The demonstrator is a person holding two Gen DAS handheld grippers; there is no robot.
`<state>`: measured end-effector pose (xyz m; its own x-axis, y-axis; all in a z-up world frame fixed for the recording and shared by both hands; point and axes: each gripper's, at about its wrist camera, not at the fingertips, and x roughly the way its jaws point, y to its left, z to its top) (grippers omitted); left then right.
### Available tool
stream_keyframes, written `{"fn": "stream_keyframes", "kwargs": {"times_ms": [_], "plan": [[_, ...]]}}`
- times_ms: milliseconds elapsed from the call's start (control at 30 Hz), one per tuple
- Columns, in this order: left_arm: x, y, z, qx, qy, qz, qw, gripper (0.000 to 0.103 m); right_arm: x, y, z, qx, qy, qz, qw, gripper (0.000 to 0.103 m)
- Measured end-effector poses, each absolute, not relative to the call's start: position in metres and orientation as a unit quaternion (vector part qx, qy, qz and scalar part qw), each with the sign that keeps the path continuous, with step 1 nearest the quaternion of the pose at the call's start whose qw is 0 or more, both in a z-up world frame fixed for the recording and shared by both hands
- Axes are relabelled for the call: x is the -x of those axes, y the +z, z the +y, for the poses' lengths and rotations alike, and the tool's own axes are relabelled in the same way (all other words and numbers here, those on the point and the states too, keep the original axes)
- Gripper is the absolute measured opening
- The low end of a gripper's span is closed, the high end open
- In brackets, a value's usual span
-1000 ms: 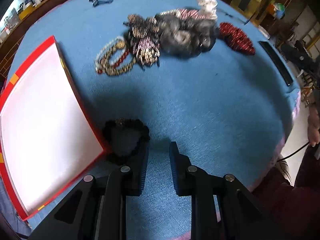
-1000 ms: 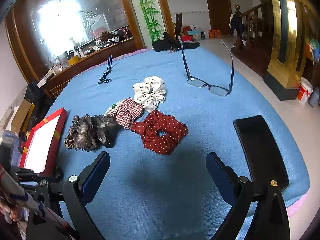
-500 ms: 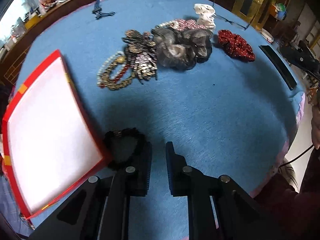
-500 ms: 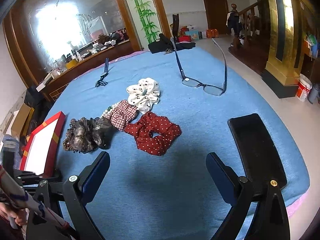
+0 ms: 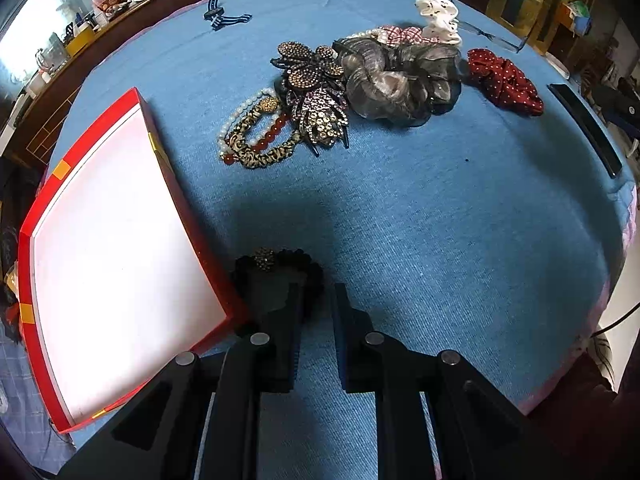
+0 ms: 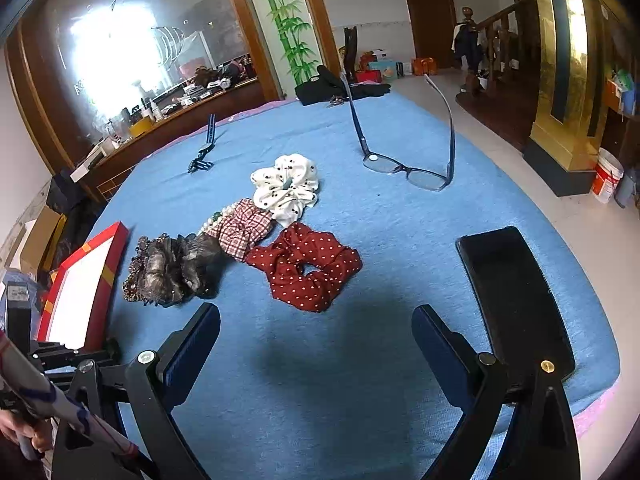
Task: Organize jewelry
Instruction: 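Grasp the black bead bracelet with the left gripper and lift it, then grasp the red polka-dot scrunchie with the right gripper while the left holds the bracelet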
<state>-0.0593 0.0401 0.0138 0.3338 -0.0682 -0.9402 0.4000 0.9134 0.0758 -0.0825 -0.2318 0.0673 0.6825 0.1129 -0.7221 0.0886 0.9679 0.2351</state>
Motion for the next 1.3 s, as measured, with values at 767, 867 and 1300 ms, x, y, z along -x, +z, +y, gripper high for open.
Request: {"fn": "stream_keyframes", "kwargs": {"times_ms": [767, 867, 1300], "plan": [[0.052, 0.073, 0.017, 0.026, -0.269, 0.477, 0.836, 0.001, -0.006, 0.018, -0.221, -0.092, -0.011, 0.486, 0.869, 0.072], [0.054, 0.075, 0.022, 0.026, -0.265, 0.475, 0.839, 0.001, -0.011, 0.011, -0.217, -0.074, -0.014, 0.493, 0.867, 0.033], [0.052, 0.084, 0.055, 0.05, -0.243, 0.453, 0.856, 0.001, 0.042, 0.094, -0.183, -0.078, 0.063, 0.416, 0.904, 0.01]]}}
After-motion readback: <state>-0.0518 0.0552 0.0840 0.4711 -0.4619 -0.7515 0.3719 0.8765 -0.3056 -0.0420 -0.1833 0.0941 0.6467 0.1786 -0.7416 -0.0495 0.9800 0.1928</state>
